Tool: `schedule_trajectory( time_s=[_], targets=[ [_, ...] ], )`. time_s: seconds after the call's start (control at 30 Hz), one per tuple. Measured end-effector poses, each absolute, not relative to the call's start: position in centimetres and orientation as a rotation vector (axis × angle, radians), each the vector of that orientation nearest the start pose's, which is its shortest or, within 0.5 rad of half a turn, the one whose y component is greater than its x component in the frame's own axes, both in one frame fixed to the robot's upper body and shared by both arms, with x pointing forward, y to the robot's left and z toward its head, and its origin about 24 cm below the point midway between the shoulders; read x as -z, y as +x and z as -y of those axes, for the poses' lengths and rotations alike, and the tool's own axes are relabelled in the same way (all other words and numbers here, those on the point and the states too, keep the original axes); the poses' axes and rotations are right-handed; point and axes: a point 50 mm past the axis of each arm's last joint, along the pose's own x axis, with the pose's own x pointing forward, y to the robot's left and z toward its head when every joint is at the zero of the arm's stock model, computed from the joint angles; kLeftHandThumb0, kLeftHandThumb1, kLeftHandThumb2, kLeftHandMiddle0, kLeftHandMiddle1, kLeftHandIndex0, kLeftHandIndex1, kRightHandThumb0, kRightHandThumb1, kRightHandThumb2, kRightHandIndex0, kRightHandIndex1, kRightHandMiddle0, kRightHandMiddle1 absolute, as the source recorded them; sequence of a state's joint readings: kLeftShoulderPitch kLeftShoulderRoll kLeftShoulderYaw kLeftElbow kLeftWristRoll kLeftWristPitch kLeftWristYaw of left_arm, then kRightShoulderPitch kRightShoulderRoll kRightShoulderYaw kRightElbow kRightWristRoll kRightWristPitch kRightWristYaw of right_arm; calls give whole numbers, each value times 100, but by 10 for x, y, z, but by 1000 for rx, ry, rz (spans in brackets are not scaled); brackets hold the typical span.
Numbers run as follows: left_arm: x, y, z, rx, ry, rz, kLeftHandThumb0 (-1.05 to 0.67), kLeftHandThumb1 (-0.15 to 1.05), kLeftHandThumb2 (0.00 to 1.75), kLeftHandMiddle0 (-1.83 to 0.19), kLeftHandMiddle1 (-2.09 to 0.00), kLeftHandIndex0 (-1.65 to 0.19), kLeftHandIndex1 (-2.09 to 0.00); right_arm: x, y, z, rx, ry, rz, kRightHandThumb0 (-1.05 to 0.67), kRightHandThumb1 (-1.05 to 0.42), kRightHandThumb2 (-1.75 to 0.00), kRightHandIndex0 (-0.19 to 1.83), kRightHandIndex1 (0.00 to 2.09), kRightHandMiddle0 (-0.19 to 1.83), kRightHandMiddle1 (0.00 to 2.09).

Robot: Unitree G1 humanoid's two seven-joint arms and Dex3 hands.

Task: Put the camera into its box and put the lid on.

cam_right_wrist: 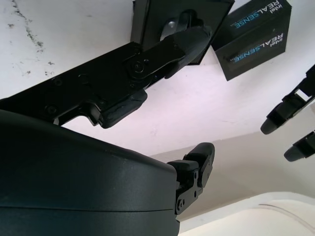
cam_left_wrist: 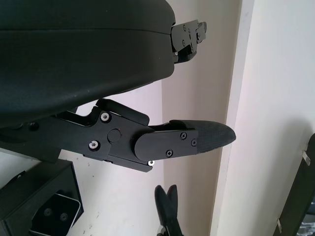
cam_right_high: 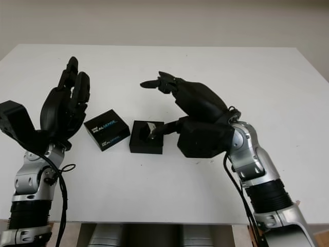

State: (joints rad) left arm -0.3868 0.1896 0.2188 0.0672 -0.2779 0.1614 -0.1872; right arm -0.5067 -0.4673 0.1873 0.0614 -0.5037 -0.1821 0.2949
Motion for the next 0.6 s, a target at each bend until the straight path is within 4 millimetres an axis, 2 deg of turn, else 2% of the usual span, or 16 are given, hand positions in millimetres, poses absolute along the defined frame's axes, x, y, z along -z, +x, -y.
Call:
schedule_trajectory(
  time_s=[0.37, 0.6],
  targets=[
    [-131, 318, -200, 94, -125, 196, -66, 105, 45, 19, 0, 19, 0, -143, 322, 135, -424, -1138, 471, -75, -83, -6, 25, 9, 51, 39],
    [-132, 318, -200, 95, -125, 199, -67, 105, 45, 19, 0, 19, 0, -127, 327, 131, -409, -1118, 439, -69, -83, -6, 27, 8, 56, 48]
  ],
)
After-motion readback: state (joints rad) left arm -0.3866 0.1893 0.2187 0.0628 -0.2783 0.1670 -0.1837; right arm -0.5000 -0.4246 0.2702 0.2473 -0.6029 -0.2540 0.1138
